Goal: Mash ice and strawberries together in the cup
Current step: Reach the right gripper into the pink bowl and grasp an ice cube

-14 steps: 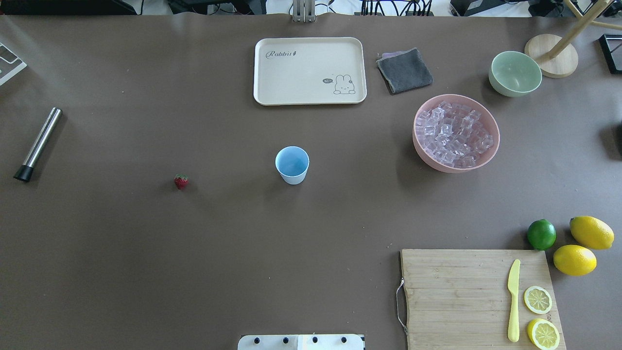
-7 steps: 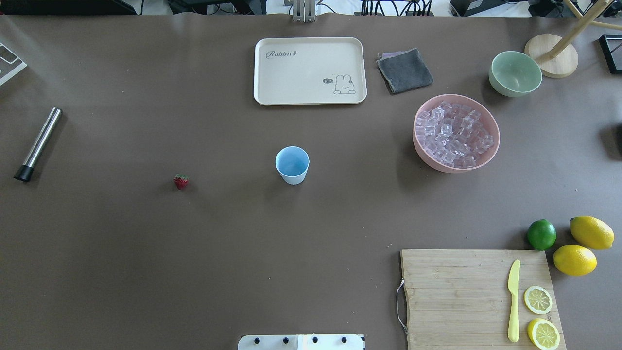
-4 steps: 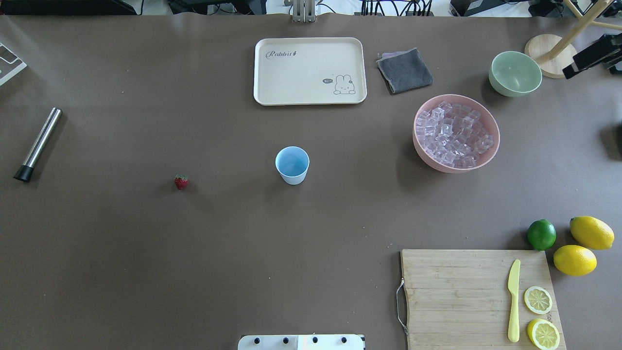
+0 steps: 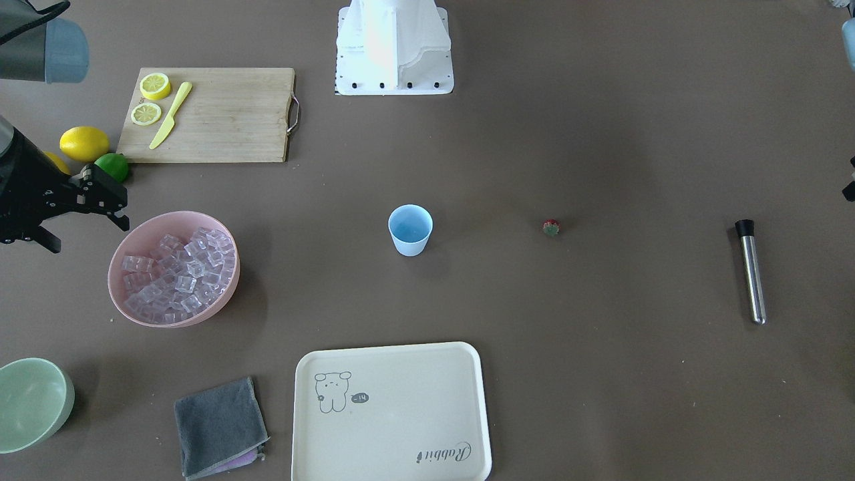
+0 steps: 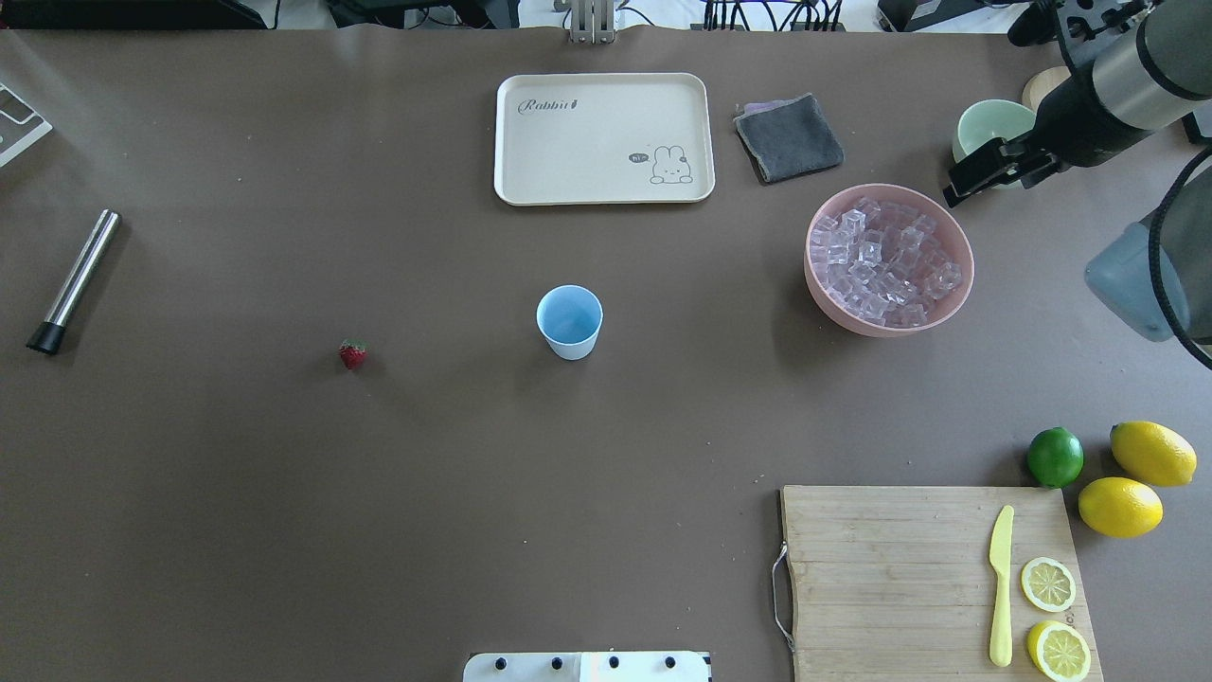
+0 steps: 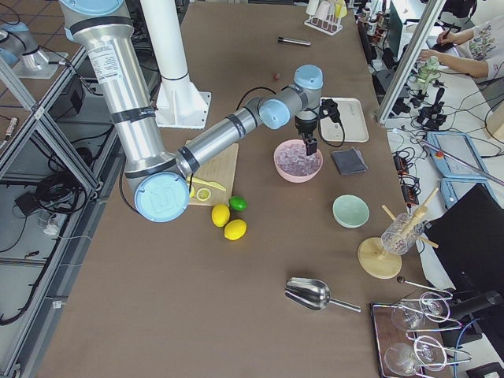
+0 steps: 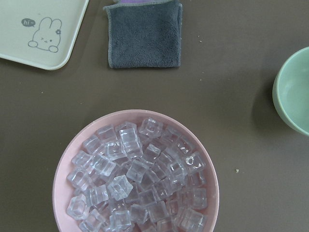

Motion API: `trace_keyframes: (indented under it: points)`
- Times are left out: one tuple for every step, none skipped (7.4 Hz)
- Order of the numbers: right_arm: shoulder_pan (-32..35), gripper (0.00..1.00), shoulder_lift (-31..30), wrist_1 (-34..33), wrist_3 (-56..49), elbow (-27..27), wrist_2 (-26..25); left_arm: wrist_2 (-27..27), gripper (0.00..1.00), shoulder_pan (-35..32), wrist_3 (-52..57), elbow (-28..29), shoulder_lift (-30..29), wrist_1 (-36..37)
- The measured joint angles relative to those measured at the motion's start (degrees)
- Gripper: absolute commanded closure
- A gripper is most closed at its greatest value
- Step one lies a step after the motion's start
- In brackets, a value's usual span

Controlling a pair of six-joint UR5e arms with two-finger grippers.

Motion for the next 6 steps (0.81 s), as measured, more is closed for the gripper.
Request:
trace_keyframes:
  points:
    - [-2.0,0.03,0.2,0.4,1.6,-0.1,-1.1,0.0,0.02,0.2,0.0,0.2,0.0,-0.1]
    - [-4.5,0.05,0.8,0.8,3.4,-0.2,-2.7,0.0,0.02,0.6,0.1,0.4,0.0,-0.2]
    - [-7.2,0.06,1.4,1.9,4.7,-0.9,-4.9,0.0,0.02,1.1,0.1,0.9,-0.1,-0.2]
    - [-9.4,0.06,1.6,4.3,5.5,-2.5,-6.9,0.0,0.02,1.3,0.2,1.5,-0.3,-0.2]
    - [-11.0,0.07,1.7,8.3,5.9,-5.7,-8.0,0.0,0.02,1.4,0.3,1.9,-0.5,-0.2]
    - [-12.0,0.07,1.6,12.7,6.1,-9.1,-8.5,0.1,0.02,1.4,0.3,2.0,-0.6,-0.2]
